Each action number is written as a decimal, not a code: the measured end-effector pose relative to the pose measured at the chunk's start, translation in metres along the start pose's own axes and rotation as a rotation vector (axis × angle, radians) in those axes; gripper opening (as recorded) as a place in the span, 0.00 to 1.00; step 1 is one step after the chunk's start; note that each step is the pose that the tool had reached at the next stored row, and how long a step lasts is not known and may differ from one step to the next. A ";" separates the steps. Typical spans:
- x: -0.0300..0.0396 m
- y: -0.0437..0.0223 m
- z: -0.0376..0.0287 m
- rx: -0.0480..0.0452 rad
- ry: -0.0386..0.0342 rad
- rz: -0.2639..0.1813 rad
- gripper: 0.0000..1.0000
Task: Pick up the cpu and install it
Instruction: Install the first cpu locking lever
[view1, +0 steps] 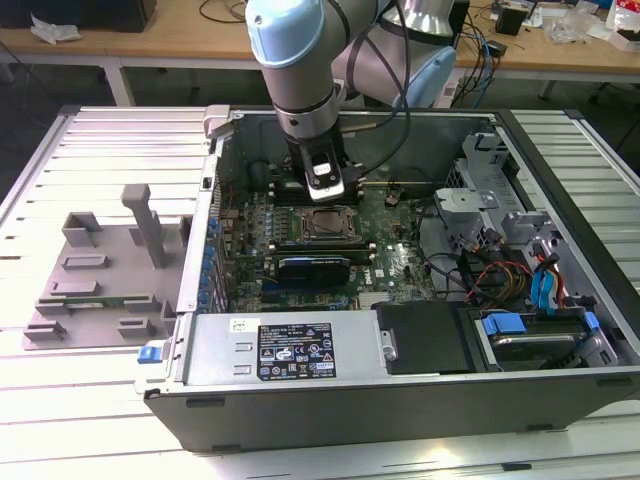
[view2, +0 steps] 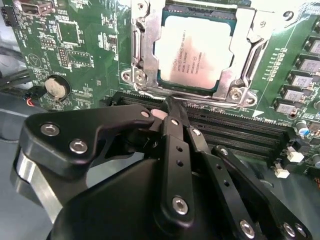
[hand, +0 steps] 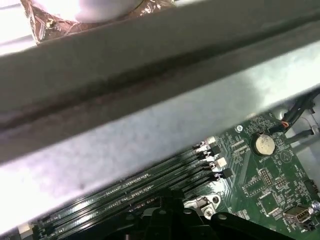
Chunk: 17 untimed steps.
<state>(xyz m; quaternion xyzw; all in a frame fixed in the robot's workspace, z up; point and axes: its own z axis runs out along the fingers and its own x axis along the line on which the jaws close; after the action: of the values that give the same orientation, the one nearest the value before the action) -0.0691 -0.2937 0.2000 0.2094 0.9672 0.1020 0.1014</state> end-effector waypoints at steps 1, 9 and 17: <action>-0.0009 0.0013 -0.0052 0.0007 -0.0003 0.000 0.11; -0.0054 0.0036 -0.0259 0.0796 -0.0343 -0.021 0.11; -0.0126 -0.0119 -0.0280 0.1545 -0.0561 -0.040 0.11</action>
<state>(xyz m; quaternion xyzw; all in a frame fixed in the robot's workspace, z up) -0.0691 -0.3140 0.2260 0.2002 0.9729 0.0192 0.1140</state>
